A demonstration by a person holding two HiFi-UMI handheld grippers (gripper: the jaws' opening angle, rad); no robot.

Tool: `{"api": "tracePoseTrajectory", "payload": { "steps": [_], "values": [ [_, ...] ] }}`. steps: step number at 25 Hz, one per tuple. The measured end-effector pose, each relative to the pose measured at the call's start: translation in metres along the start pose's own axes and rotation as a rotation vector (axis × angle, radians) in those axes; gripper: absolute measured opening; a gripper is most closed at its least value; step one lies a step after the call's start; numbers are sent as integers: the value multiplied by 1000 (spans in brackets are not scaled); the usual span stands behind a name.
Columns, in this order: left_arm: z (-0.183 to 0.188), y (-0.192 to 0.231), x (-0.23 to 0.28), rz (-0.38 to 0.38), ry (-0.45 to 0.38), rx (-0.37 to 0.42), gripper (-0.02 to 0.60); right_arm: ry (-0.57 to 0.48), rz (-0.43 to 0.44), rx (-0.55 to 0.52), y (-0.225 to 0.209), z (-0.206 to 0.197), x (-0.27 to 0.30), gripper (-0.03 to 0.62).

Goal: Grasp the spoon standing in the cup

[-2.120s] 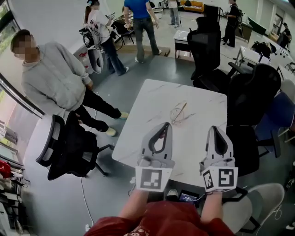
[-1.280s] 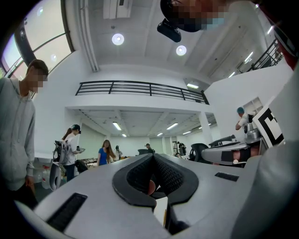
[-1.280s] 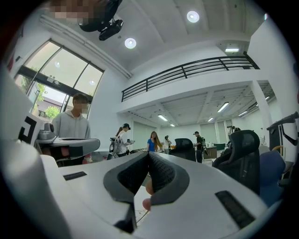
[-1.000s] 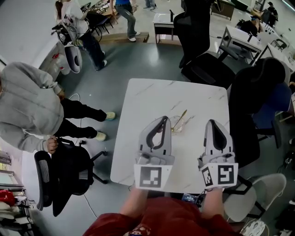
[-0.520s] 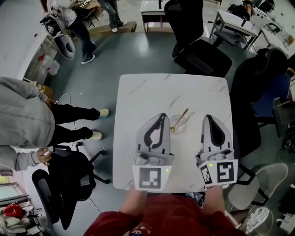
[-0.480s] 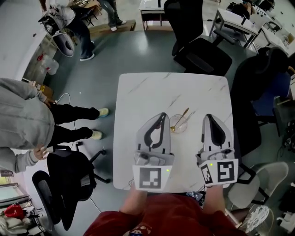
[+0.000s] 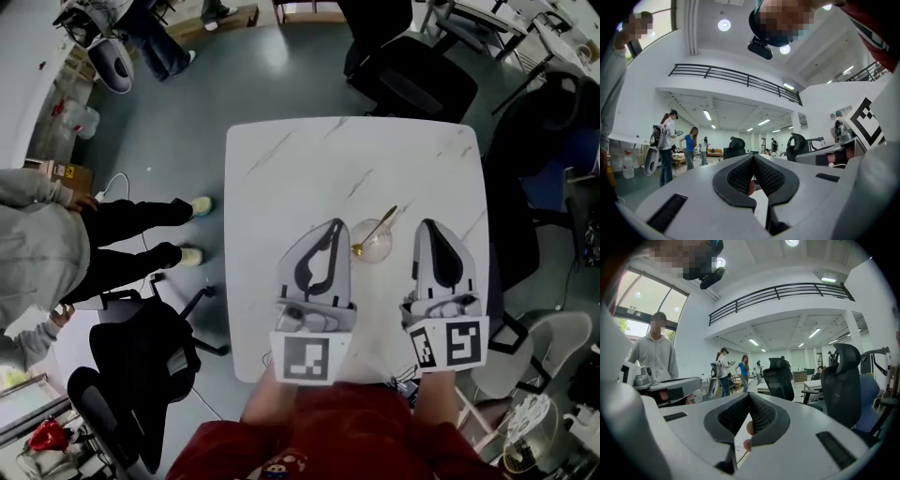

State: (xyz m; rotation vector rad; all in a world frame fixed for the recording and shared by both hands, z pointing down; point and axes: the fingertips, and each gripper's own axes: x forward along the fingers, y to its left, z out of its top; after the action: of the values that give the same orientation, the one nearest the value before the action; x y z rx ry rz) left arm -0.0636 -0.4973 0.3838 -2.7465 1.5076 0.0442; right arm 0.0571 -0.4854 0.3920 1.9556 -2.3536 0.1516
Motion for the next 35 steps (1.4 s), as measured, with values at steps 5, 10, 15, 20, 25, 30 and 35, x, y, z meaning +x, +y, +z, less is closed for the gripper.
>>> {"api": "tracePoseTrajectory", "payload": {
  "steps": [5,10,15,20,25,30,35],
  "values": [
    [-25,2,4,-12,19,-12,9,32,-6,18,0,-22,11,12],
    [-40,6,5,-17,27,-15,9,48,3,31,1,-41,19,12],
    [-49,7,10,-21,36,-16,9,66,15,37,0,-59,26,14],
    [-59,-1,12,-48,58,-3,9,93,24,34,-4,-75,33,14],
    [-66,-8,12,-72,69,13,9,113,42,41,-5,-89,38,65],
    [-73,-12,12,-87,79,11,9,160,65,68,-5,-109,45,126],
    [-77,-14,13,-93,88,7,9,210,91,75,-5,-127,53,158]
  ]
}}
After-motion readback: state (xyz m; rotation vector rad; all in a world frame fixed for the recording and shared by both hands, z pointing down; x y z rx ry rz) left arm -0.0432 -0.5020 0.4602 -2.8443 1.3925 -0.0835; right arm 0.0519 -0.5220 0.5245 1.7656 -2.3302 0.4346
